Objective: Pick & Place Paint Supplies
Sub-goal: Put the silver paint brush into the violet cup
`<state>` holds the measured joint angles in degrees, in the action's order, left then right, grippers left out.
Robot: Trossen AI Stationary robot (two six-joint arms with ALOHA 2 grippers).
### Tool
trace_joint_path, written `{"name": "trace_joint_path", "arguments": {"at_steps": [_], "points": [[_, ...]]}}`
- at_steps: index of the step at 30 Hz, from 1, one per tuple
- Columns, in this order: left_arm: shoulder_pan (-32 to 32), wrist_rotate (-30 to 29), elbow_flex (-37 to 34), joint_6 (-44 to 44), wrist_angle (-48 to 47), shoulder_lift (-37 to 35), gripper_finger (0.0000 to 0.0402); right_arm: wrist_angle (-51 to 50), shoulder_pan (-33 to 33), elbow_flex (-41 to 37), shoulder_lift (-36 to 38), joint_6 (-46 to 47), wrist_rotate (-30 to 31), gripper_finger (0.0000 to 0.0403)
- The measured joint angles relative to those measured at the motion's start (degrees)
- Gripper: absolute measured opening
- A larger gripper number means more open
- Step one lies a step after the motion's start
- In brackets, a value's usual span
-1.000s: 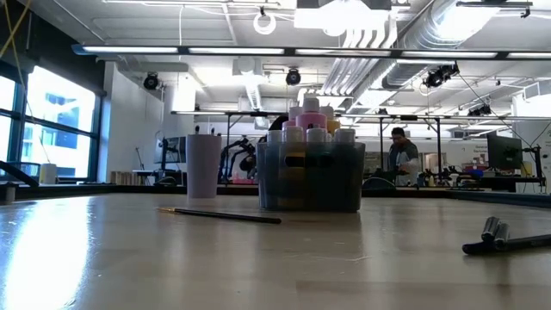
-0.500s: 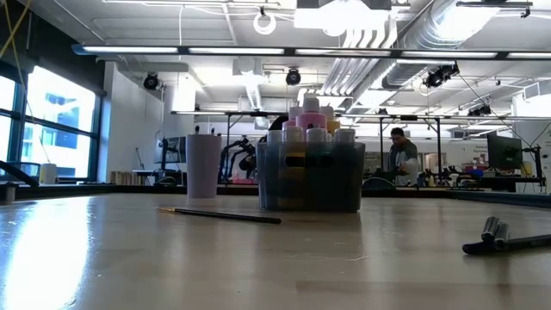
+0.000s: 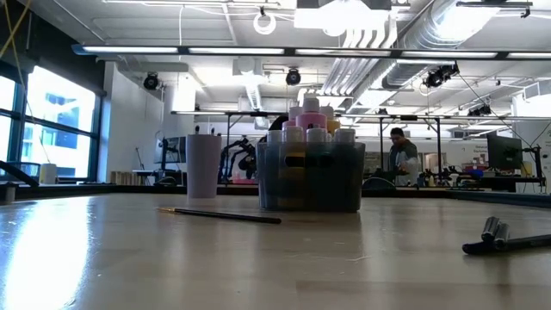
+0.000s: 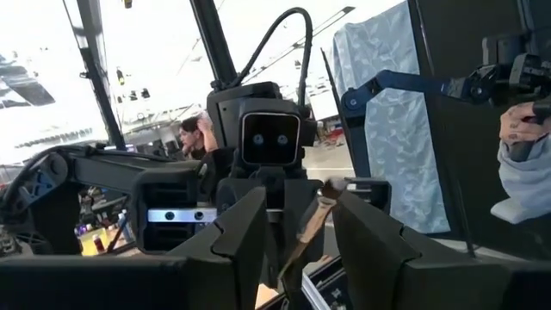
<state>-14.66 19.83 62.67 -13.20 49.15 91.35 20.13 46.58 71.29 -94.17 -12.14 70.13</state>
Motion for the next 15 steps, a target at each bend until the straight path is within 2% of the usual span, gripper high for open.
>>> {"name": "trace_joint_path", "arguments": {"at_steps": [7,15], "points": [[0.0,0.0,0.0,0.1,0.5,0.0,0.0128,1.1,-0.1,0.0,0.0,-0.2,0.5,0.0006],[0.0,-0.1,0.0,0.2,0.3,0.0,0.0053,2.5,-0.1,0.0,0.0,-1.7,0.3,0.0006]]}}
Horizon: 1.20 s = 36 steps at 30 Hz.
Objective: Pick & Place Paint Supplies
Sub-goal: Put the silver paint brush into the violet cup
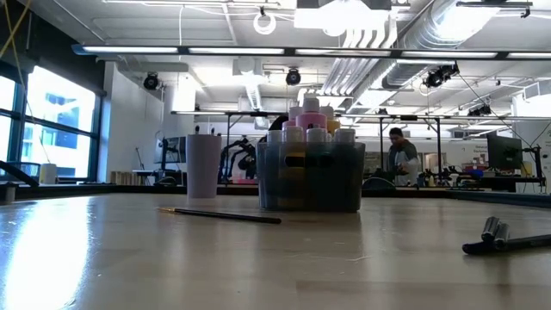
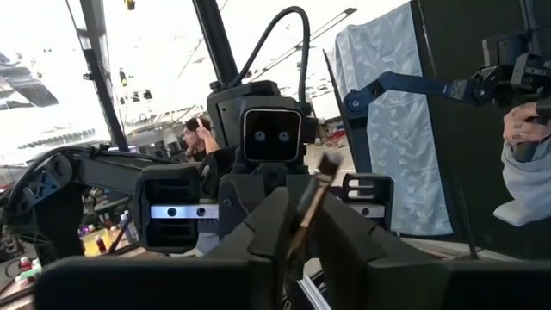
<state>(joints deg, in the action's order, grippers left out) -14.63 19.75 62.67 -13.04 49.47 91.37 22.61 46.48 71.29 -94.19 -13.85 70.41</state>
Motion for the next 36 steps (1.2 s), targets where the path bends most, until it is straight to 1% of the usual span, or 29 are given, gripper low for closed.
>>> {"name": "trace_joint_path", "arguments": {"at_steps": [3,5,12,17,20,24,28,32,36], "points": [[0.0,-0.1,0.0,-0.1,0.0,0.0,0.003,0.0,0.0,0.0,0.0,0.0,-0.1,0.0006],[0.0,-0.2,0.0,-0.4,0.1,0.0,0.0024,0.1,0.0,0.0,0.0,0.1,0.0,0.0006],[0.0,-1.5,0.0,-0.4,0.0,0.0,0.0032,0.2,0.0,0.0,0.0,0.1,0.0,0.0006],[0.0,-2.3,0.0,-0.5,0.1,0.0,0.0013,0.3,0.0,0.0,0.0,0.1,0.2,0.0006],[0.0,-2.3,0.0,-0.5,0.2,0.0,0.0011,0.3,0.0,0.0,0.0,0.1,0.2,0.0009],[0.0,-2.4,0.0,-0.2,0.1,0.0,0.0015,0.2,0.0,0.0,0.0,0.0,-0.1,0.0025],[0.0,-2.4,0.0,0.0,0.0,0.0,0.001,0.3,0.3,0.0,0.0,0.0,-0.1,0.0044],[0.0,-4.5,0.0,-0.3,-0.7,-0.4,0.001,0.4,1.6,0.0,0.1,-0.2,3.5,0.0063],[1.3,-5.6,-0.1,-1.7,-2.5,-1.9,0.001,2.6,3.8,0.0,0.1,-3.6,8.0,0.0093]]}}
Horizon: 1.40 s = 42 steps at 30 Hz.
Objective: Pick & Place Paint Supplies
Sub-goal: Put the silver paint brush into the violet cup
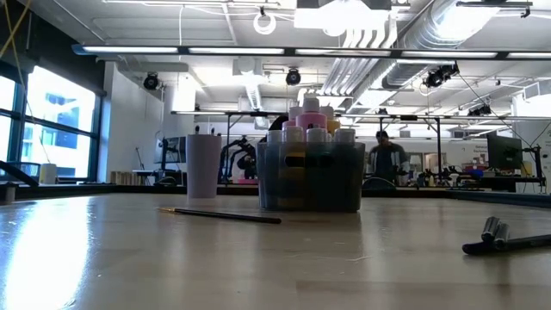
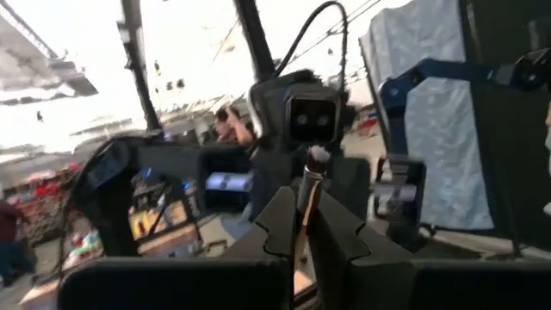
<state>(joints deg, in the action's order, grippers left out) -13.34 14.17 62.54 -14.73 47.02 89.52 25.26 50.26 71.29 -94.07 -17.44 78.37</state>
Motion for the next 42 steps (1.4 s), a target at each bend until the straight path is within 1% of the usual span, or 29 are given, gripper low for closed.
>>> {"name": "trace_joint_path", "arguments": {"at_steps": [3,5,7,9,11,14,17,19,22,23,27,31,36,42], "points": [[1.7,-0.1,-0.5,0.5,-3.4,-2.3,0.001,1.3,1.9,0.0,0.1,-0.9,2.7,0.0117],[3.0,-0.8,-0.5,0.5,-8.1,-5.1,0.001,1.2,3.3,0.0,0.1,-0.9,5.6,0.0128],[4.3,-2.6,-0.5,0.4,-12.7,-8.5,0.001,1.2,4.8,0.0,0.1,-0.9,9.1,0.0133],[5.6,-5.8,-0.5,0.1,-20.1,-12.6,0.001,1.1,6.1,0.0,0.1,-0.8,11.3,0.0134],[6.8,-10.5,-0.5,0.0,-26.1,-16.3,0.001,0.7,7.2,0.0,0.1,-0.3,11.5,0.0131],[8.3,-20.1,-0.5,0.0,-36.6,-22.1,0.001,-0.1,8.5,0.0,0.1,1.5,11.6,0.012],[9.8,-30.6,-0.5,0.6,-47.0,-27.2,0.001,-4.5,9.1,0.0,0.1,7.0,11.5,0.0108],[11.0,-36.5,-0.5,1.9,-52.4,-29.6,0.001,-8.6,9.1,0.0,0.1,12.1,11.5,0.01],[12.8,-41.9,-0.5,3.8,-59.2,-32.5,0.001,-15.6,9.0,0.0,0.1,19.9,11.4,0.009],[13.5,-43.1,-0.5,4.3,-59.7,-32.7,0.001,-17.9,9.0,0.0,0.1,22.4,11.2,0.0087],[17.2,-45.0,-0.5,5.3,-63.3,-32.9,0.001,-24.7,8.4,0.0,0.1,30.7,7.9,0.0079],[21.6,-45.3,-0.6,6.2,-64.2,-31.2,0.001,-26.9,7.4,0.0,0.1,35.3,4.2,0.0074],[27.7,-44.9,-3.4,7.8,-63.5,-29.7,0.001,-27.2,6.5,0.0,0.1,35.8,-0.5,0.0073],[35.2,-41.3,-8.8,10.3,-63.3,-29.6,0.001,-27.6,6.6,0.0,0.1,35.7,-0.5,0.0069]]}}
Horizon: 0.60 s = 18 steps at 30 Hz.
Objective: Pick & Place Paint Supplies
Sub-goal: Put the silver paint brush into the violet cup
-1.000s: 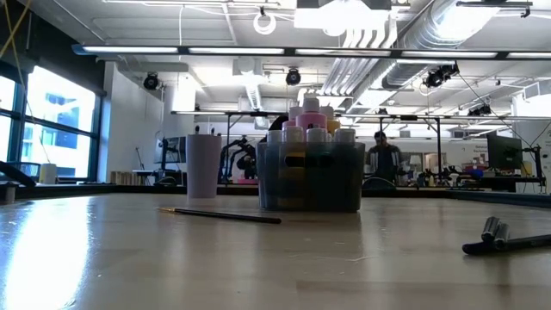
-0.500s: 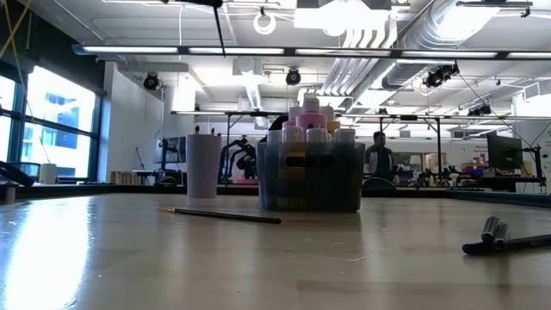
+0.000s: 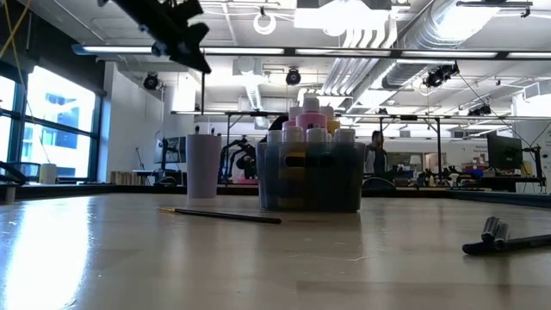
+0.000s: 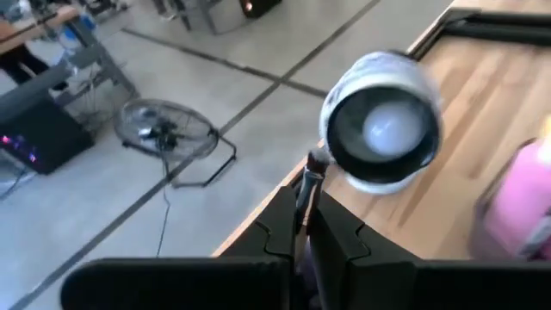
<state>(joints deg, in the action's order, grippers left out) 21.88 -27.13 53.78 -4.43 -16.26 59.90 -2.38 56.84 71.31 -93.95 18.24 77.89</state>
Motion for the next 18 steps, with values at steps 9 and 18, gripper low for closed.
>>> {"name": "trace_joint_path", "arguments": {"at_steps": [9,18], "points": [[8.7,11.5,-8.3,1.6,13.6,0.0,0.001,-0.1,-0.4,0.0,0.0,0.2,0.0,0.0068],[11.2,13.8,-11.9,3.3,13.8,1.3,0.001,-0.6,-1.4,0.0,0.0,-0.1,0.1,0.0067]]}}
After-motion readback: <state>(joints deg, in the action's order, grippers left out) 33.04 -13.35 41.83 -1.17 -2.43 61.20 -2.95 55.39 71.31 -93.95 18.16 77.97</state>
